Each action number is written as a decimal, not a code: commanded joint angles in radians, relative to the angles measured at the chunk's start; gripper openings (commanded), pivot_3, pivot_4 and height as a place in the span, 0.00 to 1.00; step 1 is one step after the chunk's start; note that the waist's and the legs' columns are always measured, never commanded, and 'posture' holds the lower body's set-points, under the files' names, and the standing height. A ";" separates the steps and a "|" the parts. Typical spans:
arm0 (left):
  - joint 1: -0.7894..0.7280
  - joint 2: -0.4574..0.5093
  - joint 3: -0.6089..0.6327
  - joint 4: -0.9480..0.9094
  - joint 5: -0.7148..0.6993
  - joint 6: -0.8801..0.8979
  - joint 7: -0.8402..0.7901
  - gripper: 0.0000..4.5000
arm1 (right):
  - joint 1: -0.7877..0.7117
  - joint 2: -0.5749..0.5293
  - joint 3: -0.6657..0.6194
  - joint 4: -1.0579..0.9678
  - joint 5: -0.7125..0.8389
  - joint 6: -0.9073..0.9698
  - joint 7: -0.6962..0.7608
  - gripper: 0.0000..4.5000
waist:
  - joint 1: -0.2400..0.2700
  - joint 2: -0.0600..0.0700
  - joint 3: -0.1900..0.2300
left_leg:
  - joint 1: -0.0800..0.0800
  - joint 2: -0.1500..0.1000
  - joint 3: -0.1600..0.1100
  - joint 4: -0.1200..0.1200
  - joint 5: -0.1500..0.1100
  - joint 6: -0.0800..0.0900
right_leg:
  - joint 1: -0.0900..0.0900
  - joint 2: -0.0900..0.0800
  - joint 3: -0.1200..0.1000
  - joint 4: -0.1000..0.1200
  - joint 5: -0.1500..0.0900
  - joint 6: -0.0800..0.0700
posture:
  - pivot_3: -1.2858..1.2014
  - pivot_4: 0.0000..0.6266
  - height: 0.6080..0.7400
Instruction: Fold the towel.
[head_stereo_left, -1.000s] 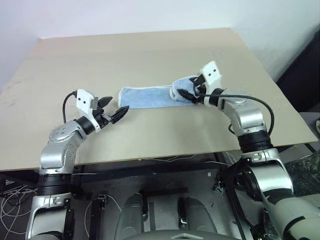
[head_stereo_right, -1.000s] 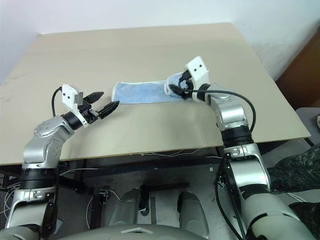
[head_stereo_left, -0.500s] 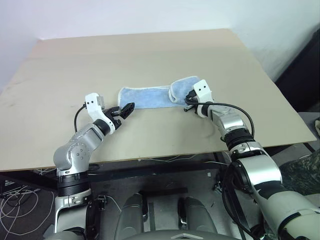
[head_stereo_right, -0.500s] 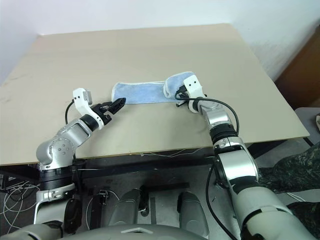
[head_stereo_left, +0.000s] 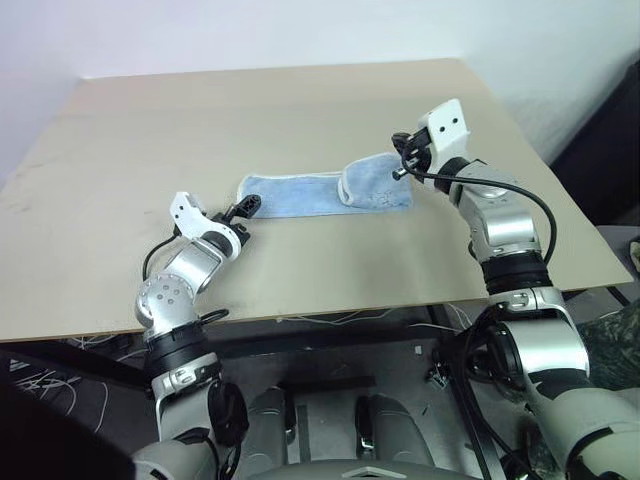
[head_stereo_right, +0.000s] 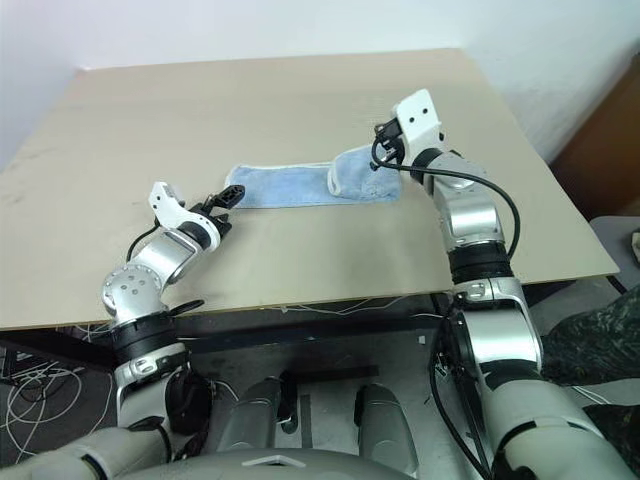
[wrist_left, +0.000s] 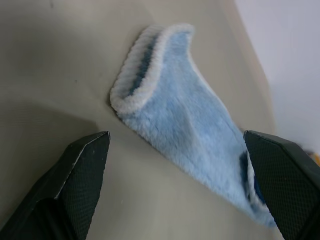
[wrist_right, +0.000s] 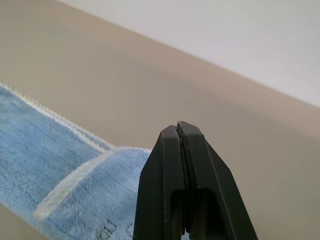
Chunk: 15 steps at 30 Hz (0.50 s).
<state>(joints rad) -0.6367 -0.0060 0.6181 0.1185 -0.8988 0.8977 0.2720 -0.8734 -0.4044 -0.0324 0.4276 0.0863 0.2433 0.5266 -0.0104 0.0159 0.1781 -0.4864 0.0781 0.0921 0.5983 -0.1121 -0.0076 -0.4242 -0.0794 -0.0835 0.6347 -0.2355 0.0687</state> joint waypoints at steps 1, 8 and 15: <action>-0.041 0.006 0.002 0.088 -0.002 -0.041 0.012 1.00 | 0.013 -0.014 -0.032 -0.131 0.035 0.042 -0.004 0.00 | 0.001 0.000 0.000 | 0.000 0.000 0.000 0.000 0.000 0.000 | 0.000 0.000 0.000 0.000 0.000 0.000 | 0.52 0.24 0.91; -0.143 0.028 -0.012 0.331 0.041 -0.120 -0.019 1.00 | 0.150 -0.015 -0.016 -0.386 0.063 0.152 0.007 0.00 | 0.024 -0.001 -0.001 | 0.007 0.000 -0.002 -0.001 -0.001 -0.001 | 0.003 0.000 -0.003 -0.006 0.001 0.000 | 0.52 0.24 0.91; -0.169 0.058 -0.011 0.381 0.025 -0.154 -0.101 0.86 | 0.270 -0.005 0.002 -0.502 0.068 0.227 -0.016 0.00 | 0.050 -0.022 -0.009 | -0.002 0.019 0.055 -0.051 0.001 -0.003 | 0.005 -0.004 -0.021 0.040 -0.042 -0.042 | 0.52 0.24 0.91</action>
<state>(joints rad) -0.8100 0.0429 0.6039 0.4928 -0.8643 0.7529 0.1827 -0.6181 -0.4057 -0.0263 -0.0168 0.1460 0.4642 0.5164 0.0392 -0.0057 0.1694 -0.4768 0.0840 0.1598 0.5405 -0.1107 -0.0110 -0.4226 -0.0859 -0.0837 0.6876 -0.2954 0.0445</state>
